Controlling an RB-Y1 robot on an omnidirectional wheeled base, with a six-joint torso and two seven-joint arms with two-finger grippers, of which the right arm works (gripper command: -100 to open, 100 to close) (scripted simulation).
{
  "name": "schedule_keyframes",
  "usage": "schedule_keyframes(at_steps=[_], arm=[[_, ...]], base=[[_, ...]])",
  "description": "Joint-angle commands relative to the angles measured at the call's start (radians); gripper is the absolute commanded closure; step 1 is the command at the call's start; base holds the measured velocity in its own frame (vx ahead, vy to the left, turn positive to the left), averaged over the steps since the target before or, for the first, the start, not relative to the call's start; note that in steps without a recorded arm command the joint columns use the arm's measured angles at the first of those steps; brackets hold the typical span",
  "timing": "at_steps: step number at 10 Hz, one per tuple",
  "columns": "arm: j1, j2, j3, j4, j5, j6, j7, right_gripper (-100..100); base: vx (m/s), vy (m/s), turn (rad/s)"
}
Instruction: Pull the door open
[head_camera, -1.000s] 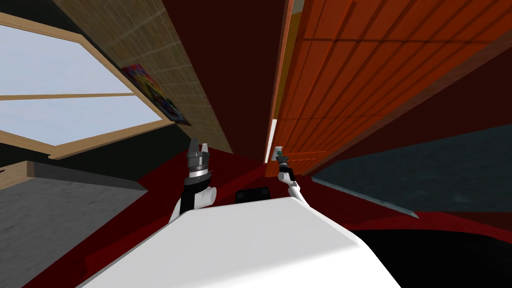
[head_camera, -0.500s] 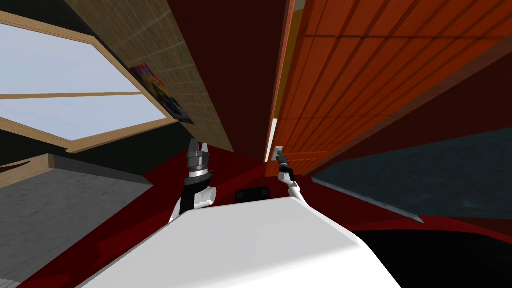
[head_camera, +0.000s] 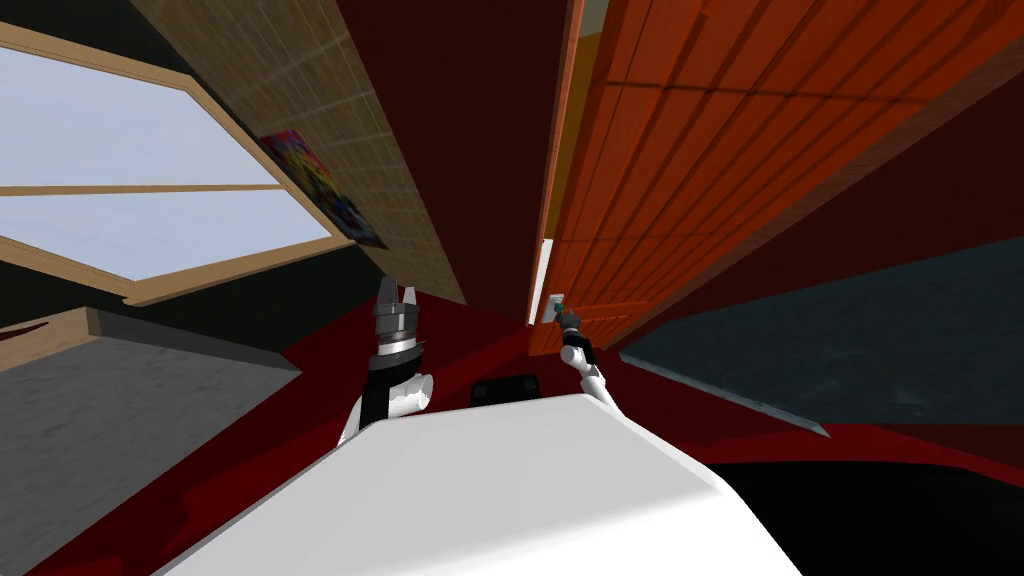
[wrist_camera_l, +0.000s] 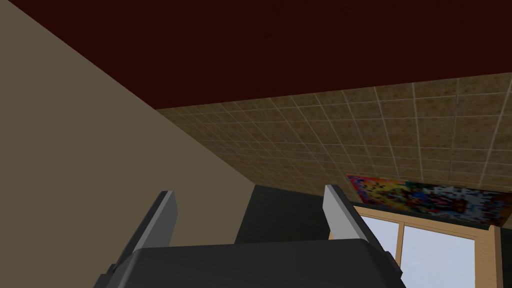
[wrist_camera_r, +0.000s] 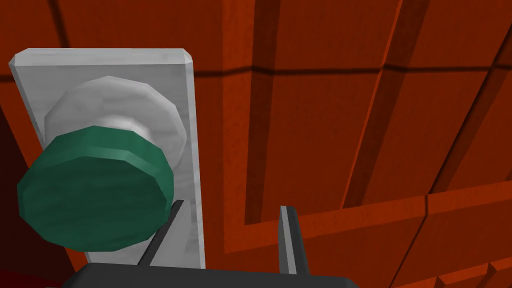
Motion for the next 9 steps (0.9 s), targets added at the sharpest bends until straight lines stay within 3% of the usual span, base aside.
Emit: schedule_keyframes(at_steps=[1, 3, 5, 6, 7, 8, 9], arm=[[-0.017, -0.007, -0.001, -0.022, -0.011, 0.035, -0.003, -100], [-0.024, -0.017, -0.018, -0.036, -0.025, 0.077, 0.000, -100], [-0.026, -0.019, -0.023, -0.041, -0.029, 0.089, 0.001, -100], [-0.030, -0.024, -0.032, -0.049, -0.037, 0.114, 0.003, -100], [-0.013, -0.018, -0.041, -0.033, -0.033, 0.105, 0.009, -100], [-0.013, -0.018, -0.041, -0.033, -0.033, 0.105, 0.009, 100], [-0.013, -0.018, -0.041, -0.033, -0.033, 0.105, 0.009, 100]], base=[[0.026, 0.049, -0.072], [0.027, 0.072, -0.056], [0.021, 0.054, -0.033], [0.017, 0.019, -0.040], [0.017, -0.010, -0.052], [0.009, -0.019, 0.023], [-0.004, 0.002, 0.023]])
